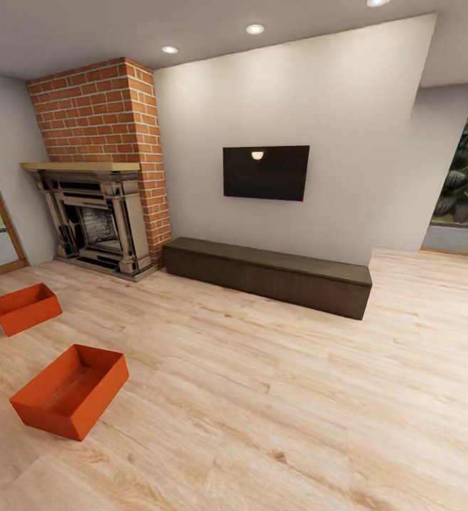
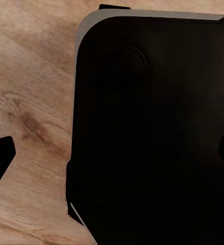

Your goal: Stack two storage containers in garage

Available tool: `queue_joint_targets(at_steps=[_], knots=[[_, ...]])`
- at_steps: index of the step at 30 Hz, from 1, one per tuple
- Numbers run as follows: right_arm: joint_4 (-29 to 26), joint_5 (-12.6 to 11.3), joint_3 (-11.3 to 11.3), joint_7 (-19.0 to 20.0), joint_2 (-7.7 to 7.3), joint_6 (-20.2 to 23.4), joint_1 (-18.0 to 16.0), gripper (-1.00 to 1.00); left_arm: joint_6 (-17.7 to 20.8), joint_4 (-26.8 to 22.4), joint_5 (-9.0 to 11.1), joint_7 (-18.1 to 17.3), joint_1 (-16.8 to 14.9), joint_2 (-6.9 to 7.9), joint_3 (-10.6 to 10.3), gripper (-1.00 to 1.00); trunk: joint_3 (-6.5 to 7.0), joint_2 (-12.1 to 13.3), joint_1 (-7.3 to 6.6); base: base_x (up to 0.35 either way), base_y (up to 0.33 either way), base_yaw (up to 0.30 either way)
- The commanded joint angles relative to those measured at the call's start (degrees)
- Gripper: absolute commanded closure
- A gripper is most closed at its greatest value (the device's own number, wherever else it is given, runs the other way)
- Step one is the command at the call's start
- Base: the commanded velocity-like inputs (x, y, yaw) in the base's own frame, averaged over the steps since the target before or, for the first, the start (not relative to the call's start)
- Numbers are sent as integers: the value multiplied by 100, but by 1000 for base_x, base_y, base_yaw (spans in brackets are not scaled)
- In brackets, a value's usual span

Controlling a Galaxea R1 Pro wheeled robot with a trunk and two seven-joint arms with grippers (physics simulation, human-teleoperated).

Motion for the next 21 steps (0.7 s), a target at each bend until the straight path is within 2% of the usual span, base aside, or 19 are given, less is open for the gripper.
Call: queue_joint_targets(at_steps=[1,21], knots=[[17,-49,48,3,3,-33,-5,-100,-11,-1,59,-2,-1,0,-4,-100,-5,-2,3,325,0,269],[17,-49,48,3,2,-33,-5,-100,-11,-1,59,-2,-1,0,0,-100,-5,-2,3,325,0,270]])
